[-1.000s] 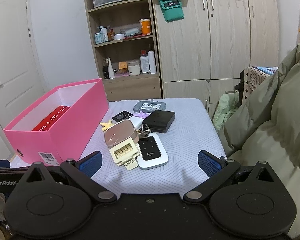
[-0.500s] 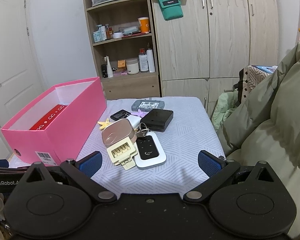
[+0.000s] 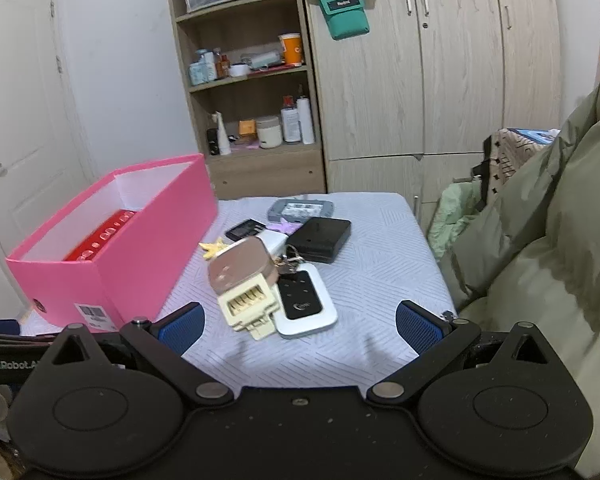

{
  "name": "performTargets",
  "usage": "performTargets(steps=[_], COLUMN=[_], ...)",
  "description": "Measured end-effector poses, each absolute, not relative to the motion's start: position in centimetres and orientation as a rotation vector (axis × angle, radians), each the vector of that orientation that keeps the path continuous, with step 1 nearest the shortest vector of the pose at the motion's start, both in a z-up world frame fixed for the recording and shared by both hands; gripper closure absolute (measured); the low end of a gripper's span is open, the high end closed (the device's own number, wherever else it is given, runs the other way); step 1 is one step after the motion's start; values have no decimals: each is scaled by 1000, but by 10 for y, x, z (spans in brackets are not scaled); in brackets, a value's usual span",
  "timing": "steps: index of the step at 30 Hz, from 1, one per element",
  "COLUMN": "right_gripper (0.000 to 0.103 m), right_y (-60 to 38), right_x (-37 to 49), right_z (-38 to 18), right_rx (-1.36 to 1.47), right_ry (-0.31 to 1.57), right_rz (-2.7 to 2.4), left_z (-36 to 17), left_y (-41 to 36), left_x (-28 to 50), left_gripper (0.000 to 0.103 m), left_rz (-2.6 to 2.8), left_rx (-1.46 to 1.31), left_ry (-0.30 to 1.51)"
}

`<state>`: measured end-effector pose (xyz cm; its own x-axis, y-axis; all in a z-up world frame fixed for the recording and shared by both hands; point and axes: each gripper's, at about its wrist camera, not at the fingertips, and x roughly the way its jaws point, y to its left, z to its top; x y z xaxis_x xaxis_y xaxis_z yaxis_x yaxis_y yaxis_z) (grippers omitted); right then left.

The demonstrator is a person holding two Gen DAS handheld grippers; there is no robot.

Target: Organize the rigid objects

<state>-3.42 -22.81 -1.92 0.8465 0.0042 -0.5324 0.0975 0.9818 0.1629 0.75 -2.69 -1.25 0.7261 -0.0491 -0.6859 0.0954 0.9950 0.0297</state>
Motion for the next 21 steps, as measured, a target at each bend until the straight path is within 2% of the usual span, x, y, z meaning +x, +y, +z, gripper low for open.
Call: performTargets(steps=[8, 21], right_gripper=[0, 0], right_y=[-241, -243], right_x=[-38, 15], right_z=[-3, -5], right_rx=[197, 194], right_ry=[371, 520], right_rz=[30, 223], left_z=[24, 69], left_y=[-16, -15], left_x=[16, 54], left_gripper=[2, 3], left_rz=[-225, -396], left_rx=[24, 254], left_ry=[779, 859])
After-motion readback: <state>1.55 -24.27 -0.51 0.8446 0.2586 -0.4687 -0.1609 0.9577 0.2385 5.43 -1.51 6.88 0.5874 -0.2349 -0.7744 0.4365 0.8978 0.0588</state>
